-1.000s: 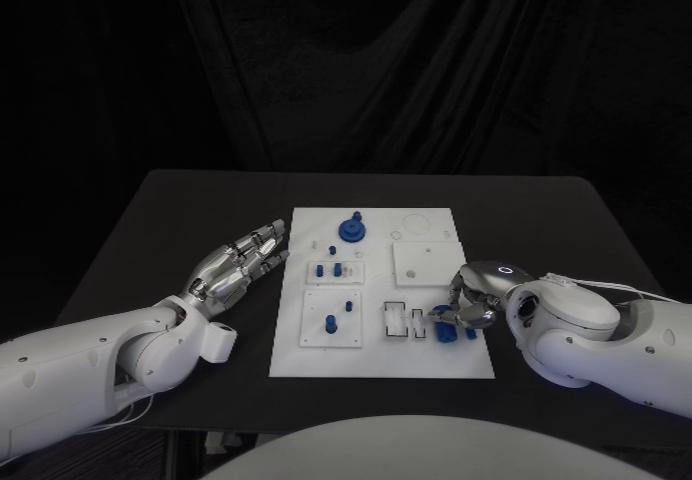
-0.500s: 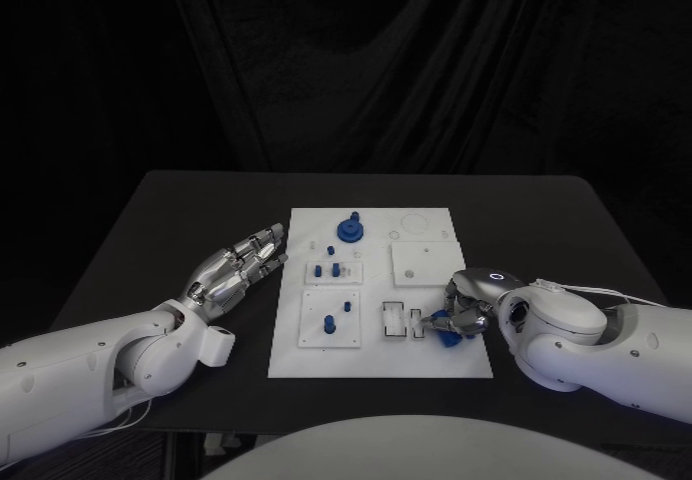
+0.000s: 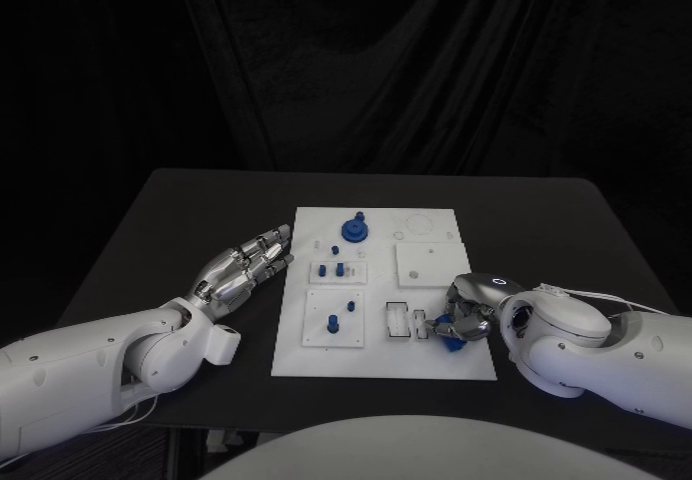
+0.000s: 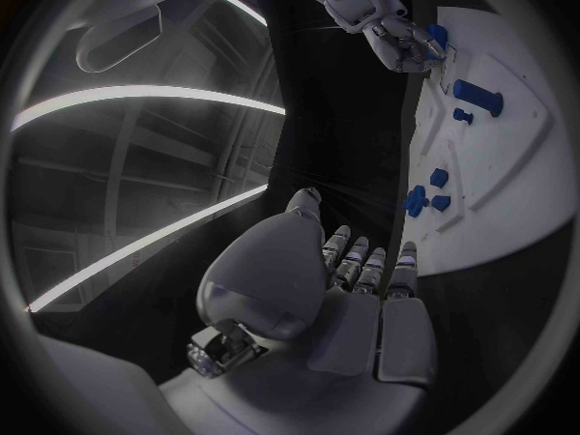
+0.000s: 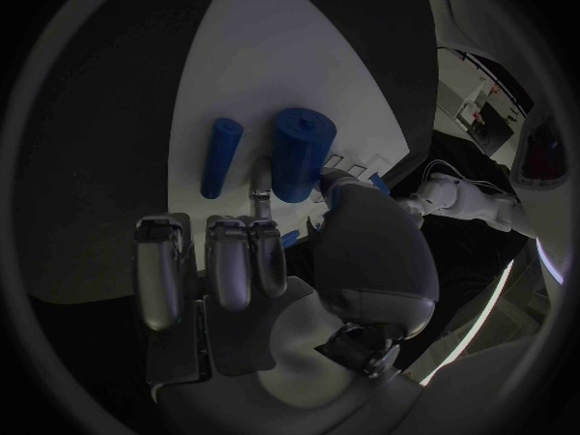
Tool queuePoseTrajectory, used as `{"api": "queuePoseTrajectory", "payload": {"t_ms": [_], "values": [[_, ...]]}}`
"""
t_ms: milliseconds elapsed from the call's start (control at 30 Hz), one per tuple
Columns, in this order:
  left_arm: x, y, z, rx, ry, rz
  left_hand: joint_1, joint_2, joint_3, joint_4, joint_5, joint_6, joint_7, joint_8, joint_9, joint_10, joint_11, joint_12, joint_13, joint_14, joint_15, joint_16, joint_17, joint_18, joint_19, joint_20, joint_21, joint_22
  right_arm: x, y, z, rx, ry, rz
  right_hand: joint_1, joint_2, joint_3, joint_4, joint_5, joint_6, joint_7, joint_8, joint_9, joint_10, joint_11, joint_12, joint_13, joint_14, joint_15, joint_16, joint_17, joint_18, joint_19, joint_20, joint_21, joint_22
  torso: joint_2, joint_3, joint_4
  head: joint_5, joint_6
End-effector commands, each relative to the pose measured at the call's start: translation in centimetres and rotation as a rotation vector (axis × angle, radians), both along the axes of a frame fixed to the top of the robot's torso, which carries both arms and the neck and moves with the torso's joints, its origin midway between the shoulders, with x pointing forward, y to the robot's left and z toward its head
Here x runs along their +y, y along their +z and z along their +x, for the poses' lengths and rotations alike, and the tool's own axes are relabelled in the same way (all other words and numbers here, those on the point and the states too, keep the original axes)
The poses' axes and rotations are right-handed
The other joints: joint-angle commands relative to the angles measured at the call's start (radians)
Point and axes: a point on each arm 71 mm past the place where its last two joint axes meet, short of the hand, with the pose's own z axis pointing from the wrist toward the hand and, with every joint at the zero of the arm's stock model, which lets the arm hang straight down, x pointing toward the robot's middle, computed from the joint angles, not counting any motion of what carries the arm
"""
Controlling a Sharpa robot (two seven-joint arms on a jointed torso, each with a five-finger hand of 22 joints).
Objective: Assemble the parts on the task board
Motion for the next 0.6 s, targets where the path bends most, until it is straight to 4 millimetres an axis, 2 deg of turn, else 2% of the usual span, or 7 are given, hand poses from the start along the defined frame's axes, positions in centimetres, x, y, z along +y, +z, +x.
{"api": "queuePoseTrajectory", "payload": {"t_ms": [33, 200, 400, 600], "values": [[-0.1, 0.3, 0.0, -0.04, 0.002, -0.044, 0.012, 0.001, 0.002, -0.006, 0.005, -0.001, 0.005, 0.005, 0.001, -0.002, 0.007, 0.003, 0.001, 0.001, 0.008, -0.004, -0.002, 0.019, 0.003, 0.007, -0.004, -0.001, -0.9, -1.1, -0.8, 0.076, -0.111, 0.113, 0.116, 0.093, 0.108, -0.102, 0.035, -0.008, -0.018, 0.02, -0.048, 0.106, -0.009, 0.003, 0.263, 0.104, -0.007, 0.006, 0.263, -0.007, 0.103, -0.006, 0.001, 0.262, 0.001, 0.0003, 0.0002, 0.0, 0.0], [-0.2, 0.3, 0.0, -0.037, 0.0, -0.045, 0.013, 0.002, 0.002, -0.007, 0.005, -0.001, 0.006, 0.005, 0.001, -0.002, 0.008, 0.004, 0.001, 0.001, 0.009, -0.004, -0.002, 0.019, 0.003, 0.007, -0.004, -0.001, -1.3, -0.6, -1.0, 0.052, -0.178, 0.219, 0.121, 0.091, 0.127, -0.112, 0.05, -0.017, -0.02, 0.044, -0.017, 0.106, -0.012, 0.003, 0.263, 0.104, -0.008, 0.006, 0.263, -0.006, 0.1, -0.008, -0.003, 0.26, 0.001, 0.0002, 0.0, 0.003, 0.0], [-0.2, 0.2, 0.0, -0.035, -0.003, -0.045, 0.014, 0.002, 0.003, -0.009, 0.006, -0.001, 0.008, 0.005, 0.001, -0.002, 0.01, 0.004, 0.001, 0.001, 0.01, -0.004, -0.002, 0.019, 0.003, 0.008, -0.003, 0.0, -1.5, 0.4, -0.8, 0.033, -0.22, 0.284, 0.115, 0.089, 0.13, -0.109, 0.043, -0.02, -0.022, 0.053, -0.005, 0.106, -0.014, 0.003, 0.263, 0.104, -0.007, 0.006, 0.263, -0.005, 0.098, -0.007, -0.007, 0.259, 0.0, 0.0, -0.0001, 0.004, 0.0], [-0.3, 0.1, 0.0, -0.032, -0.007, -0.047, 0.014, 0.003, 0.004, -0.009, 0.007, -0.001, 0.01, 0.005, 0.001, -0.002, 0.011, 0.004, 0.001, 0.001, 0.011, -0.004, -0.002, 0.018, 0.003, 0.009, -0.003, 0.0, -1.4, 2.3, 0.1, -0.006, -0.262, 0.357, 0.099, 0.084, 0.13, -0.099, 0.017, -0.025, -0.026, 0.071, 0.019, 0.106, -0.018, 0.003, 0.263, 0.104, -0.007, 0.006, 0.263, -0.003, 0.095, -0.007, -0.012, 0.256, 0.0, -0.0002, 0.0004, 0.005, 0.0]]}}
